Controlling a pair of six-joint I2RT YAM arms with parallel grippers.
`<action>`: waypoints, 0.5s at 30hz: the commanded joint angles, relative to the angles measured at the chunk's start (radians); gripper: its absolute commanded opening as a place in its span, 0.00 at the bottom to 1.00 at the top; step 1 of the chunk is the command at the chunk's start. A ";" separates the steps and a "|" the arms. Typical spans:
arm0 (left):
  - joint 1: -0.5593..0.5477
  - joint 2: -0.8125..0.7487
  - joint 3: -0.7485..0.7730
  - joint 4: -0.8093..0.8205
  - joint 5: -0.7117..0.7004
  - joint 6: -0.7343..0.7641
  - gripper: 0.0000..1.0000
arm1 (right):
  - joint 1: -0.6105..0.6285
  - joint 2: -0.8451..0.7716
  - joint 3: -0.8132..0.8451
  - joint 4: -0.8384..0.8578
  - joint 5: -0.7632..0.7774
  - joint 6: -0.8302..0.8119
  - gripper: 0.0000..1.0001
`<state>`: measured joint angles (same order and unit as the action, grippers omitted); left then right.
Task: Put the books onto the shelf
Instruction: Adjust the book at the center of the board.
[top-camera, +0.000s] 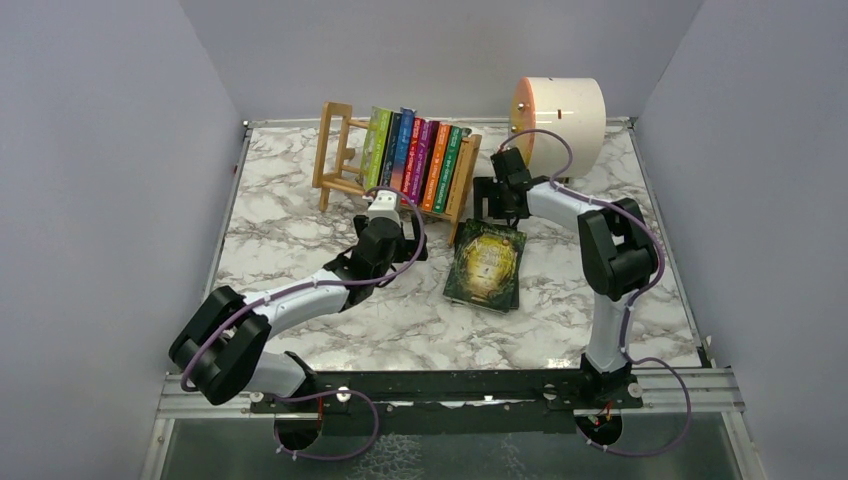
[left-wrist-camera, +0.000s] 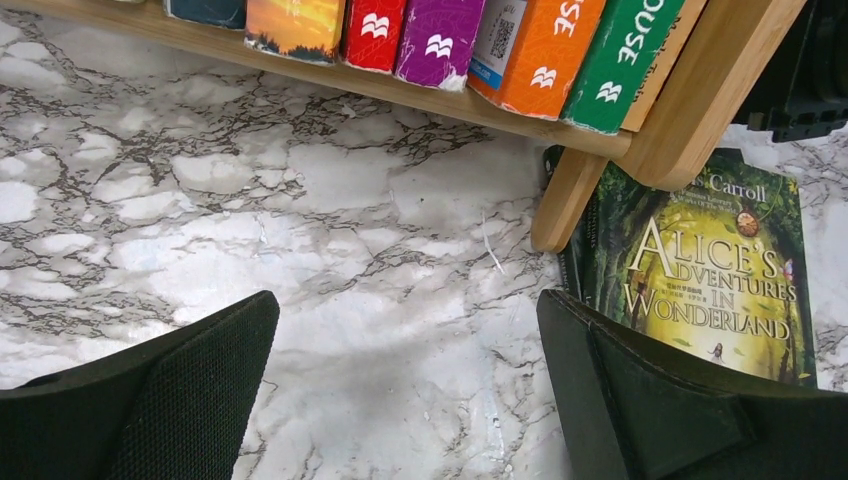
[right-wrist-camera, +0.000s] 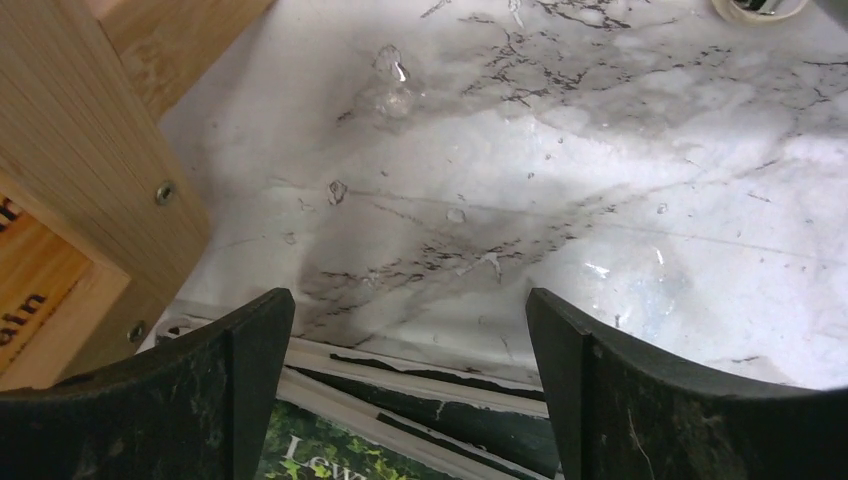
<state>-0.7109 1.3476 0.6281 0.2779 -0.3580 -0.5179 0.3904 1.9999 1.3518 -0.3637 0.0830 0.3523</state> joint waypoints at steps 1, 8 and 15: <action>-0.009 0.011 0.015 0.005 -0.025 -0.009 0.99 | 0.000 -0.036 -0.066 0.000 -0.031 -0.008 0.85; -0.013 0.030 -0.002 0.020 -0.009 -0.014 0.99 | 0.001 -0.081 -0.152 0.020 -0.055 0.000 0.85; -0.030 0.040 -0.039 0.056 0.023 -0.023 0.99 | 0.008 -0.138 -0.225 0.035 -0.071 0.008 0.84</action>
<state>-0.7246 1.3811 0.6186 0.2882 -0.3580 -0.5293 0.3904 1.8915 1.1824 -0.2741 0.0631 0.3485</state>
